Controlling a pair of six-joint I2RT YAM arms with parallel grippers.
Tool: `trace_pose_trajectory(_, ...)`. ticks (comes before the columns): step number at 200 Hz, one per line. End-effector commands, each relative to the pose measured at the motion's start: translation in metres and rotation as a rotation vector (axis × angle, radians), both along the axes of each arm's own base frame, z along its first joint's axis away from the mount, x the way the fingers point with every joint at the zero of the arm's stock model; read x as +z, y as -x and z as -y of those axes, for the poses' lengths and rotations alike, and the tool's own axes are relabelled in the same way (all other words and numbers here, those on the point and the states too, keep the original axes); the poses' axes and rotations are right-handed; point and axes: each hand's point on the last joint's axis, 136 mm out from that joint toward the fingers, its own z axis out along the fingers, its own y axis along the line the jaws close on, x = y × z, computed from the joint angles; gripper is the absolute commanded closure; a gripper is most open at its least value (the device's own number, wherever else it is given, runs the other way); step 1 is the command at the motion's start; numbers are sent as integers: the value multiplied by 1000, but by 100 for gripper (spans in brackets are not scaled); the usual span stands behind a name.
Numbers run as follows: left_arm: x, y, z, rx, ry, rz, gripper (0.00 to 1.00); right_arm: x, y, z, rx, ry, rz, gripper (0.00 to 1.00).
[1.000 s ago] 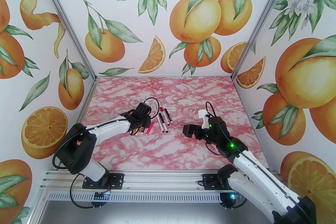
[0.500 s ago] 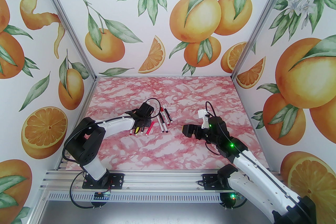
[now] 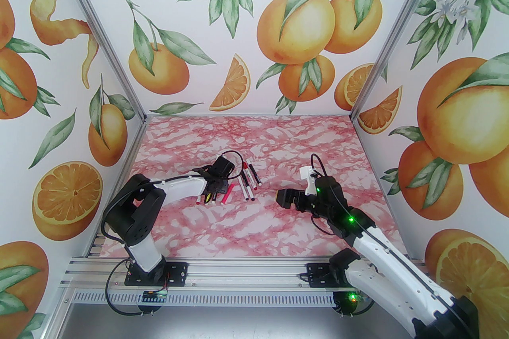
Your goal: Open the pen caps
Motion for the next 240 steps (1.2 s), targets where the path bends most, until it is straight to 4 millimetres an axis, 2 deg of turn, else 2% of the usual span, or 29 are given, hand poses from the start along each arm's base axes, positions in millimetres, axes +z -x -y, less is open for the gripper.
trace_pose_trajectory(1, 8, -9, 1, 11, -5, 17, 74, 10, 2, -1, 11, -3, 24, 0)
trace_pose_trajectory(25, 15, -9, 2, 5, -3, 22, 69, 11, 2, -1, 15, -2, 25, 0)
trace_pose_trajectory(51, 28, -8, 3, 1, 18, 35, 69, 11, 3, -1, 13, -5, 28, 0)
trace_pose_trajectory(94, 49, 1, 34, -139, 160, 9, 69, 10, 7, -3, 32, -15, 22, 0)
trace_pose_trajectory(104, 50, 7, 49, -213, 225, -25, 67, 10, 8, -4, 37, -18, 22, 0)
trace_pose_trajectory(125, 46, 16, 61, -281, 247, -88, 65, 11, 10, -5, 47, -24, 24, 0)
trace_pose_trajectory(172, 33, 23, 58, -312, 189, -181, 61, 12, 14, -8, 71, -34, 26, 0)
trace_pose_trajectory(240, 8, 25, 50, -296, 113, -276, 62, 10, 14, -7, 62, -34, 20, 0)
